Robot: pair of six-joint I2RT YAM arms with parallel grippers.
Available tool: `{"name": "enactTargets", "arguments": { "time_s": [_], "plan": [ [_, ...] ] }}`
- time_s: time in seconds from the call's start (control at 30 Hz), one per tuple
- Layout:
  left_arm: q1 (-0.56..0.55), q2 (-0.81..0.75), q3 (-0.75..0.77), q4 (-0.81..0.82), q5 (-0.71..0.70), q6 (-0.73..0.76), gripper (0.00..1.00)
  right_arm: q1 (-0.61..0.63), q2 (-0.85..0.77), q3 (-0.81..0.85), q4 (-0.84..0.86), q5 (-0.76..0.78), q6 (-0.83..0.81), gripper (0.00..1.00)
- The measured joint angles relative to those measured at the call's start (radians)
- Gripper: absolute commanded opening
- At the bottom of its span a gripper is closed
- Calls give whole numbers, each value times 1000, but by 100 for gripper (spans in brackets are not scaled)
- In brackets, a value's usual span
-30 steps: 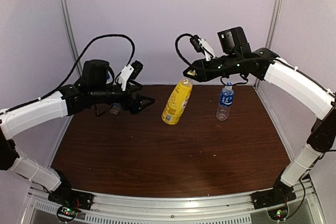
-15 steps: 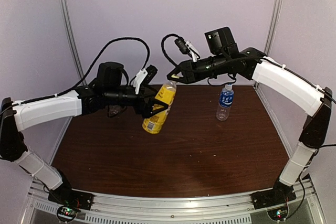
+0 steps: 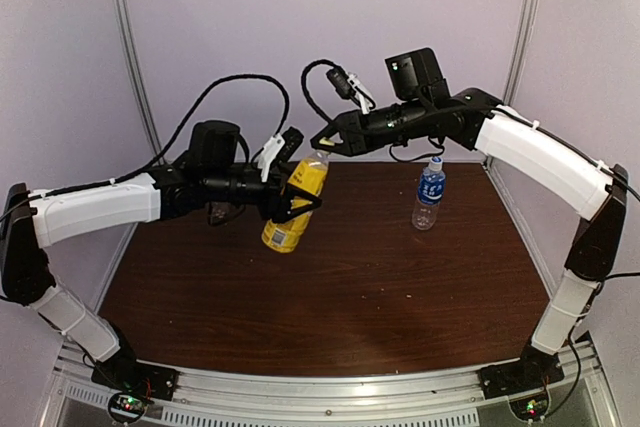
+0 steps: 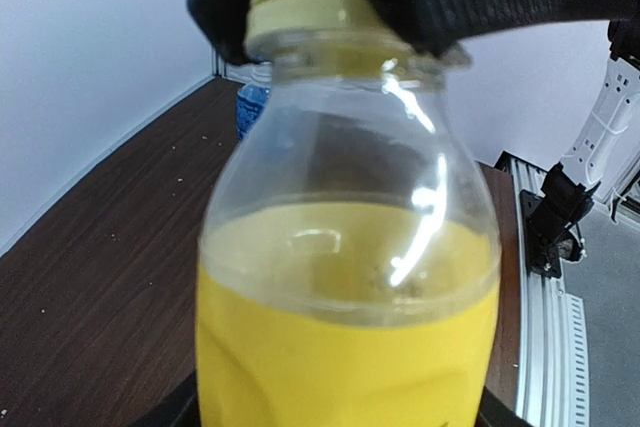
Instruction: Unscrew the bottle caps
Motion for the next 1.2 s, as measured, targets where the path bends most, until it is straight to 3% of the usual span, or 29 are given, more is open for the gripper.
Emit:
{"name": "enactTargets", "arguments": {
  "time_s": [0.4,0.63,0.73,0.9,0.97,1.07,1.2],
  "plan": [
    [-1,1,-10,19,1,-12,78,0,2,12,-39,18,-11,0],
    [-1,1,-16,24,4,-11,57,0,2,13,-43,20,-15,0],
    [-2,1,-18,24,13,-10,49,0,2,13,-44,20,-23,13],
    [-3,0,-32,53,22,-11,44,0,2,12,-37,24,-15,56],
    [-3,-2,-45,68,22,-18,43,0,0,3,-10,26,-1,68],
    [-3,-9,-85,105,23,-41,40,0,-7,-32,47,34,21,74],
    [-3,-15,-111,138,25,-69,39,0,-23,-93,114,46,66,72]
  ]
}}
